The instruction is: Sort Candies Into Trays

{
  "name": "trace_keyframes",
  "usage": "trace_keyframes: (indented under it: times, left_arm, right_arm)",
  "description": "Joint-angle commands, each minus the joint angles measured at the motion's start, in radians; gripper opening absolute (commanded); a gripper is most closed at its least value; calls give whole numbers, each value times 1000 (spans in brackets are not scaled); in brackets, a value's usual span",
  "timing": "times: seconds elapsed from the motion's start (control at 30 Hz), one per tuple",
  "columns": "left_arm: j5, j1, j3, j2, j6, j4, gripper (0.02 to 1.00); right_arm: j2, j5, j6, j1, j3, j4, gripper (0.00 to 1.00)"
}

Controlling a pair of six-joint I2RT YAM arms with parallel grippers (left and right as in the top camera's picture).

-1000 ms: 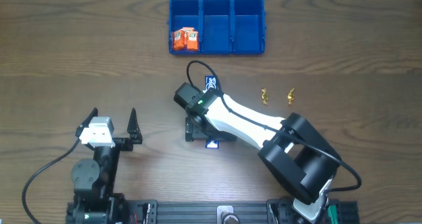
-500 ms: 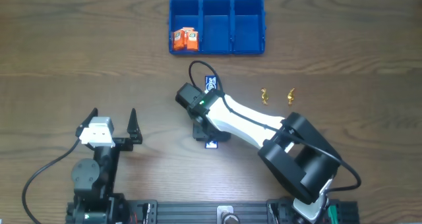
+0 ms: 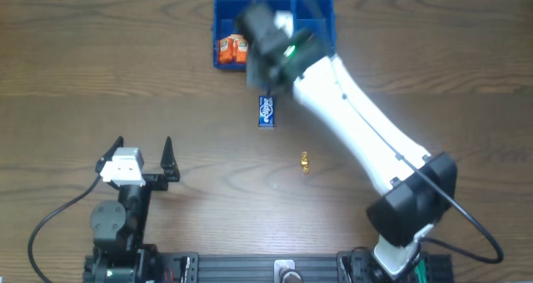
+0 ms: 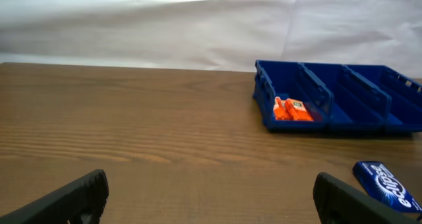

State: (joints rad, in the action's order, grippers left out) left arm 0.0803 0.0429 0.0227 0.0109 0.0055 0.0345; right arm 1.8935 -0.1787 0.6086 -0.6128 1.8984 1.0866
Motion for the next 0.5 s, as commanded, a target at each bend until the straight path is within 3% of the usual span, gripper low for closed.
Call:
trace_keyframes:
  times: [0.03,0.13,0.4,0.47,0.5]
  left_arm:
    - [17,-3,-18,-5,14,36,998]
    - [17,-3,-18,-5,14,36,998]
    - [17,-3,-18,-5,14,36,996]
    - [17,-3,-18,-5,14,36,998]
    - [17,-3,-18,-5,14,36,998]
  right_arm:
    - [212,-98,-229,79,285,-47,222]
    - [380,-97,-283,117,398,-142,222]
    - [494,-78,-288,154,400,-209,277]
    - [494,-77,-288,154,400,-211,400]
    - [494,-71,-289,154,400,-211,524]
